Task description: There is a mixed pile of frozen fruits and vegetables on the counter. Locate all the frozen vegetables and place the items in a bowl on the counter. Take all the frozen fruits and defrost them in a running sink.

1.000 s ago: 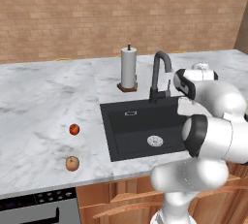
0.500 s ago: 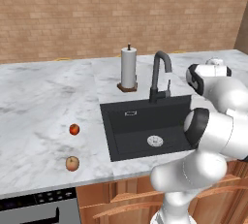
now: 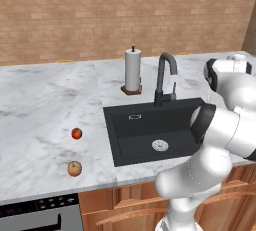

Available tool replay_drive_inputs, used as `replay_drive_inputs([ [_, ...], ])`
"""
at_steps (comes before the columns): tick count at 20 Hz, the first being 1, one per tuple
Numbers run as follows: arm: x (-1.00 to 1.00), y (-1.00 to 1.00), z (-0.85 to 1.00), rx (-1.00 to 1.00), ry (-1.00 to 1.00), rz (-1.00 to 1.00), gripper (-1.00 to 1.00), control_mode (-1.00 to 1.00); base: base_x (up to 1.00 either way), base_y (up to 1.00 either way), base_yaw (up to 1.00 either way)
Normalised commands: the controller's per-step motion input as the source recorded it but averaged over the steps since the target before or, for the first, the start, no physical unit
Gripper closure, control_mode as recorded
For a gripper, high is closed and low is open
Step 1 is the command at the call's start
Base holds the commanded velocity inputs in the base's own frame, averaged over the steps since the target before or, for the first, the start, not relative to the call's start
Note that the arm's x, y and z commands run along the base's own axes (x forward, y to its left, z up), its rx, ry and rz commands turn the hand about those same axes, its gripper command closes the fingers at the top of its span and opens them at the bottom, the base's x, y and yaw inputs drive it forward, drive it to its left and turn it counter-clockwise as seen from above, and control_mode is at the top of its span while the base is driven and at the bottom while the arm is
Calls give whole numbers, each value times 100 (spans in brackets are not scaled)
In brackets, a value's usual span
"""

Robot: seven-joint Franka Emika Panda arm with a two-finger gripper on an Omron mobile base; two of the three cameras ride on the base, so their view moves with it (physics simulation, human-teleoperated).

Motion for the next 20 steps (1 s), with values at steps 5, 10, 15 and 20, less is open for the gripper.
replay_drive_inputs([
  [5,0,-42,18,0,1,-9,100,-100,0,0,0],
  [10,2,-42,3,0,0,-11,100,-100,0,0,0],
  [15,6,-44,0,0,0,-9,100,-100,0,0,0],
  [20,10,-48,-4,1,0,-5,100,-100,0,0,0],
])
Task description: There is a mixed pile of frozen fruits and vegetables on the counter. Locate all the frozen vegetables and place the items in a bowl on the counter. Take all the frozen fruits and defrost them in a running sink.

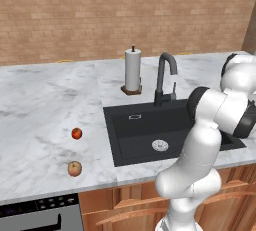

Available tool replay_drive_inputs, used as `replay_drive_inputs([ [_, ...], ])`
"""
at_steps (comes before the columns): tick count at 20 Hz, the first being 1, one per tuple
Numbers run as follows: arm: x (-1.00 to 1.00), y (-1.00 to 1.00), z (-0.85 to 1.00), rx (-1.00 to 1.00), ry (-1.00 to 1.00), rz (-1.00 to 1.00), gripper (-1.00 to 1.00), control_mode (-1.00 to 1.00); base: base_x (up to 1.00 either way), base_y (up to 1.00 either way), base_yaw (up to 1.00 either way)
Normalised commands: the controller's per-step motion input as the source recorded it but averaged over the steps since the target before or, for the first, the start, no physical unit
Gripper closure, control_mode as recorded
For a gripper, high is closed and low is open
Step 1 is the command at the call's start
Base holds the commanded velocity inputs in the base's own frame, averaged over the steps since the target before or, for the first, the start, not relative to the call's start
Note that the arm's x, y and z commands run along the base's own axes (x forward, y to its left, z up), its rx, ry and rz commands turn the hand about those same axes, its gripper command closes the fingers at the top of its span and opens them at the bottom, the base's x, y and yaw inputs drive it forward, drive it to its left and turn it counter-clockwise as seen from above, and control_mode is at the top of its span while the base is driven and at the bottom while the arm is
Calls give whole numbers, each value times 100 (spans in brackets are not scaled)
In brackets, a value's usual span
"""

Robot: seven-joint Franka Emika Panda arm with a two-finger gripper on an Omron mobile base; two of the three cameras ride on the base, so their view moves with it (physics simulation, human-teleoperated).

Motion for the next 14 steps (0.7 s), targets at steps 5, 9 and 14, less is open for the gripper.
replay_drive_inputs([
  [5,19,-52,-5,3,1,0,100,-100,0,0,0],
  [9,17,-50,-2,8,1,0,100,-100,0,0,0],
  [14,17,-46,-7,5,-2,2,100,-100,0,0,0],
])
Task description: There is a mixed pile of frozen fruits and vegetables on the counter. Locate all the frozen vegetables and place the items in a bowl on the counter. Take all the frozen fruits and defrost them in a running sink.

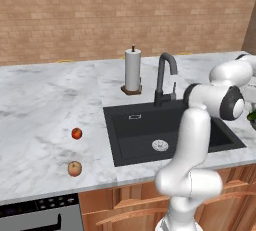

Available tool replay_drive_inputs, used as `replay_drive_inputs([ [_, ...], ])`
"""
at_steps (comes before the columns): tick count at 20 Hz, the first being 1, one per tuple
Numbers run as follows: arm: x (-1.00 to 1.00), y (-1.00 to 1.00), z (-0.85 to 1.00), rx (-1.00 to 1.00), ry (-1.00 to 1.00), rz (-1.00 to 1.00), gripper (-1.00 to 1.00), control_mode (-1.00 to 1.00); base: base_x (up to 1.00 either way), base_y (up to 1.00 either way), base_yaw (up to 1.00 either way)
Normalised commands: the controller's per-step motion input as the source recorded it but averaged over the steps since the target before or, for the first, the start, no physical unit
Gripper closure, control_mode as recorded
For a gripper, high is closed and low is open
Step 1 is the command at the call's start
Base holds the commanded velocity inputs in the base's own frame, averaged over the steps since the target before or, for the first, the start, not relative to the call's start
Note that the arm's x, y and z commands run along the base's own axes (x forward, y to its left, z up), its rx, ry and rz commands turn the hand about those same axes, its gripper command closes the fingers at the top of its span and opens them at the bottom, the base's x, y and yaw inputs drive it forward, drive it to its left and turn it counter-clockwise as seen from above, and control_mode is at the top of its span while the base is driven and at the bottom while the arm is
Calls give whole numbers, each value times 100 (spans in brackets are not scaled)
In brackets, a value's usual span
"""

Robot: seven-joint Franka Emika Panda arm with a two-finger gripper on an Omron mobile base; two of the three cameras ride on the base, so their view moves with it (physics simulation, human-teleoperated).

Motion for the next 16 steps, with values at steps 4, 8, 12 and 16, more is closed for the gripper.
replay_drive_inputs([
  [4,15,-52,-14,5,-3,2,100,-100,0,0,0],
  [8,18,-51,-15,4,-2,1,100,-100,0,0,0],
  [12,17,-36,-16,-4,-6,3,100,-100,0,0,0],
  [16,23,-35,-8,-9,-1,4,100,-100,0,0,0],
])
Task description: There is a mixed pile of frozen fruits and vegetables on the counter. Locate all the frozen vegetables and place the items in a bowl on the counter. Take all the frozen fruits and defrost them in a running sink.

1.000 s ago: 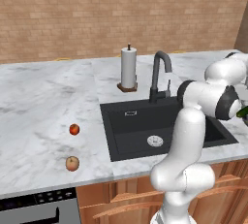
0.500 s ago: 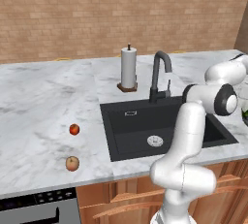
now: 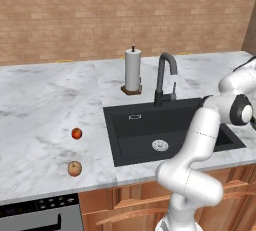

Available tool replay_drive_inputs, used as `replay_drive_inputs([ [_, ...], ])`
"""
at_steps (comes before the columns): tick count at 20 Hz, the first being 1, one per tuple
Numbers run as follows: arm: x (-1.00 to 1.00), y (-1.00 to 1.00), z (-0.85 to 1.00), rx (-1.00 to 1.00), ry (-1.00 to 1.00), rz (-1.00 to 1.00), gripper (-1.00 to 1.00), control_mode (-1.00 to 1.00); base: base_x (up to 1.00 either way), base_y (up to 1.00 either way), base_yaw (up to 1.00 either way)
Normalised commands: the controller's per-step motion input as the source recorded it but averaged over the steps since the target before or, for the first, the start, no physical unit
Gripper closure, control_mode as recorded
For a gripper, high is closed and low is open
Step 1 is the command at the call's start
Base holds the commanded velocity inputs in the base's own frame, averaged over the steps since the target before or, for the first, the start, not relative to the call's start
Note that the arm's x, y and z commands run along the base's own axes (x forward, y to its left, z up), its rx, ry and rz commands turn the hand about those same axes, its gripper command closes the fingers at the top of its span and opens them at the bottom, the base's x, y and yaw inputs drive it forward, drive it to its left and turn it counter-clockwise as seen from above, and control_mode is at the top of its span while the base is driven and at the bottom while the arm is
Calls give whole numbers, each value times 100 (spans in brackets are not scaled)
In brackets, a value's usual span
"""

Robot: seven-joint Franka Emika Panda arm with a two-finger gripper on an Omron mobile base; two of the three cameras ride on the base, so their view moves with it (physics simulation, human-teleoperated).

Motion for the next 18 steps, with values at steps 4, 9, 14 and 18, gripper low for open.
replay_drive_inputs([
  [4,10,-13,-15,-15,-11,3,100,-100,0,0,0],
  [9,9,2,-25,-19,-19,0,100,-100,0,0,0],
  [14,17,3,-34,-18,-14,1,100,-100,0,0,0],
  [18,7,0,-37,-17,-11,5,100,-100,0,0,0],
])
